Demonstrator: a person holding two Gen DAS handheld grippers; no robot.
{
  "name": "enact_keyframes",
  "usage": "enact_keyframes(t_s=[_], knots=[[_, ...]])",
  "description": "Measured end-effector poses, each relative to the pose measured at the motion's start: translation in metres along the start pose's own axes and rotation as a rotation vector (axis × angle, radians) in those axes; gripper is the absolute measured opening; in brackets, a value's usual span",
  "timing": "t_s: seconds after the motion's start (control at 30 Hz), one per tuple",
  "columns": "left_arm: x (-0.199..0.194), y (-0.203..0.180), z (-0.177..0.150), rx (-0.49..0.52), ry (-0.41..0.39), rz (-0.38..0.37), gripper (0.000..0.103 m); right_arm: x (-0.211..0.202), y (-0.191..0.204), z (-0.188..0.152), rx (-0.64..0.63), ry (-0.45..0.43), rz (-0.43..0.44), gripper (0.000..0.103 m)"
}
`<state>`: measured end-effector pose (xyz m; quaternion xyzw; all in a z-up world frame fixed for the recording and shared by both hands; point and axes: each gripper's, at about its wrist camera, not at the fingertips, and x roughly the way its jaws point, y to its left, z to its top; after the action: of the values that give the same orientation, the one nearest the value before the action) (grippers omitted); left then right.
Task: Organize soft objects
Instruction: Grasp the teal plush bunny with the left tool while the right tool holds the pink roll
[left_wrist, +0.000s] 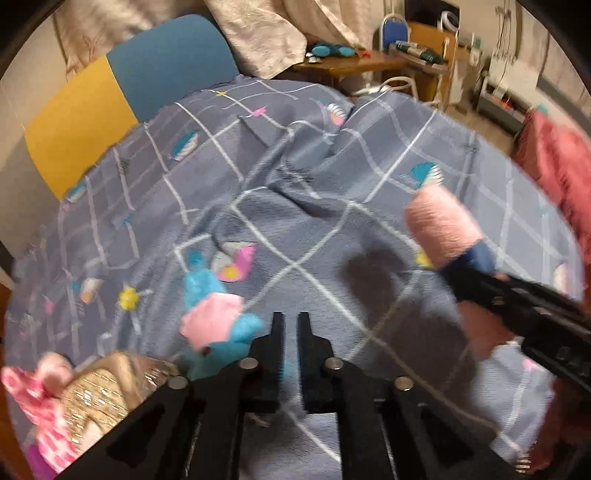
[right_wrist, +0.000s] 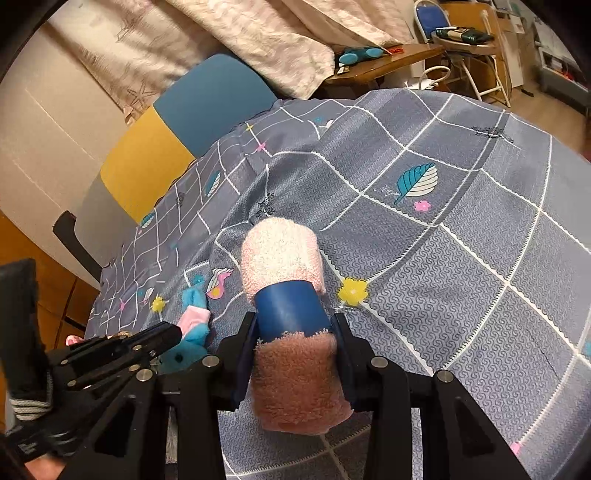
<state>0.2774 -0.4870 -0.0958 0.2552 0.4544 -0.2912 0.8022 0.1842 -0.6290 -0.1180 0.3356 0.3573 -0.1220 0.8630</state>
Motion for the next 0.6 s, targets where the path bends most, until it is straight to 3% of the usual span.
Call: enact_keyframes(t_s=[0.07,0.17,0.4,0.53,0.6], knots=[[0.005,0.001,0.004,0.006,0.010,0.046,0.044,-0.001,0.000,0.000,0.000,-0.002,0.004,0.040],[0.026,0.011,0.015,0.012,0.094,0.110,0.048,-0.003,0.000,0.002,0.000,-0.006,0.007,0.040],[0.067,0.037,0.025,-0.040,0.284,0.166,0.050,-0.001,-0.002,0.002,0.008,-0.003,0.004,0.040],[0.093,0.055,0.022,-0.146,0.391,0.095,0.051,0.000,0.000,0.001,0.001,0.003,0.010,0.040],[0.100,0.059,0.022,-0.144,0.400,0.115,0.057,0.001,0.001,0.000,-0.003,0.003,0.009,0.040]])
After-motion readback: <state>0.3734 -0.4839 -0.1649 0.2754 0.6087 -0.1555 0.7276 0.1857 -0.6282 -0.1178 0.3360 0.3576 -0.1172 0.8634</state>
